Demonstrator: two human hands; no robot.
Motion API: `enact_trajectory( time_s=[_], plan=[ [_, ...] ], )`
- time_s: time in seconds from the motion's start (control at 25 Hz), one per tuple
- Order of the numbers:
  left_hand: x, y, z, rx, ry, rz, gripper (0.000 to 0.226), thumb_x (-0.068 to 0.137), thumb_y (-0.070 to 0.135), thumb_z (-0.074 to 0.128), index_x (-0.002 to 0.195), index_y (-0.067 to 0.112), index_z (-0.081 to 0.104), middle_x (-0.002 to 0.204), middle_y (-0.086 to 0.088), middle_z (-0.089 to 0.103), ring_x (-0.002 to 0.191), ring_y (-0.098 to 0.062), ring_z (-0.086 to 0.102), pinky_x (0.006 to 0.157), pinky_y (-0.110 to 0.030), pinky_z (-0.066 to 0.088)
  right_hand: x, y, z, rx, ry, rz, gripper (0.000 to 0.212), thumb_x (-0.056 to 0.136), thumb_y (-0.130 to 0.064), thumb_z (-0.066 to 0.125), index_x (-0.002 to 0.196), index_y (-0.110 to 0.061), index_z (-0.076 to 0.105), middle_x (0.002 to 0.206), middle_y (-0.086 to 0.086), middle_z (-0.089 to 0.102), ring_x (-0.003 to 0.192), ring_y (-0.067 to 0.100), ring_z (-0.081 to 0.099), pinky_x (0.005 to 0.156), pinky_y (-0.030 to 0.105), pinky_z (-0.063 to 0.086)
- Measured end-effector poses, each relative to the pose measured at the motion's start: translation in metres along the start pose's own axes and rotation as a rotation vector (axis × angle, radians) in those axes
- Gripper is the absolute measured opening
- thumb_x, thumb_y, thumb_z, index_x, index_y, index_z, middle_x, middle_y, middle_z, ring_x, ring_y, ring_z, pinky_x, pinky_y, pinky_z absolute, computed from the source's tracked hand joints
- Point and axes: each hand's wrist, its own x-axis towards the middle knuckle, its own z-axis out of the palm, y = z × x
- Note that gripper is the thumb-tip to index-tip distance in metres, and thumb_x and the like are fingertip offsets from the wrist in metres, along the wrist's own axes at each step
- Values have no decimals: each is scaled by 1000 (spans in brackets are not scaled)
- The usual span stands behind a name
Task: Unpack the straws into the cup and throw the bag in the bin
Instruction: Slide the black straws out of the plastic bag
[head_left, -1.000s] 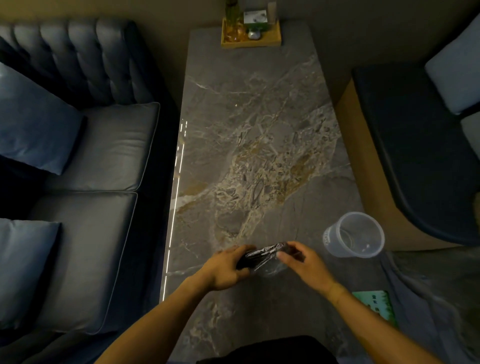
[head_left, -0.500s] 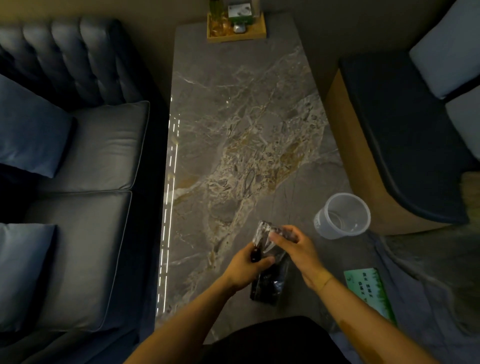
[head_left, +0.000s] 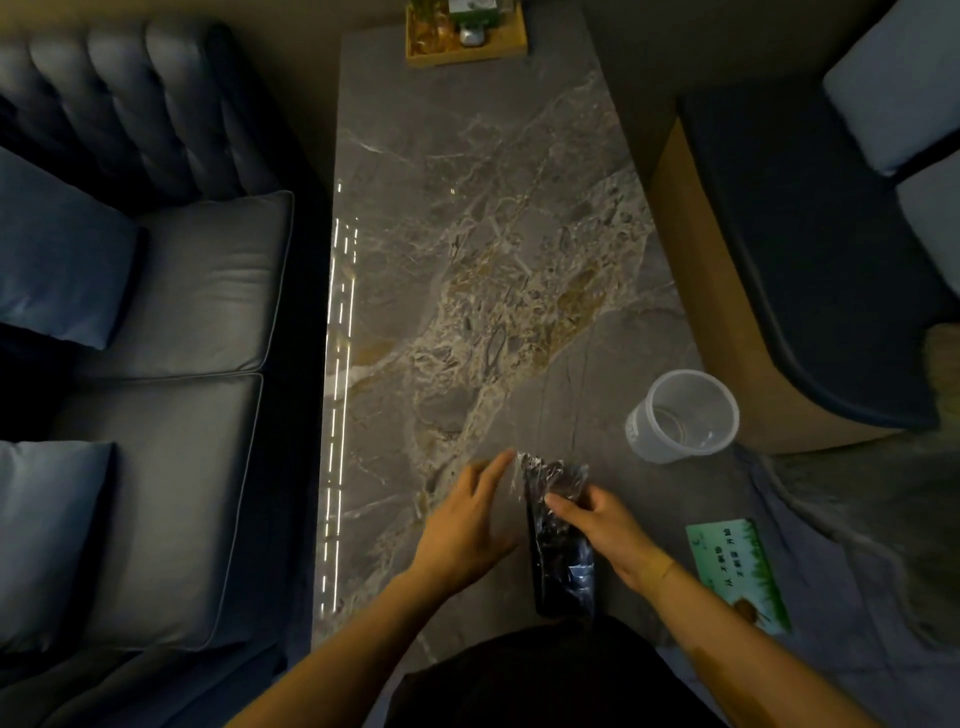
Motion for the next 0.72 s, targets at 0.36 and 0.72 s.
enact_trajectory(
  time_s=[0.36,0.72],
  plan=[
    [15,-4,-17,456,175,567,36,86,22,57,121,28,60,129,-6,60,110,-26,60,77,-35,53,-2,10,-5,-144,-214,49,65,59,-7,87,117,-21,62,106,-4,75,102,11,69,80,22,54],
    [34,20,-28,-406,138,6,10,92,26,60,93,22,70,90,6,71,83,-6,66,73,-30,55,-11,9,2,-189,-143,-5,33,74,-27,80,105,-34,68,103,-13,76,100,5,69,77,15,54]
  ],
)
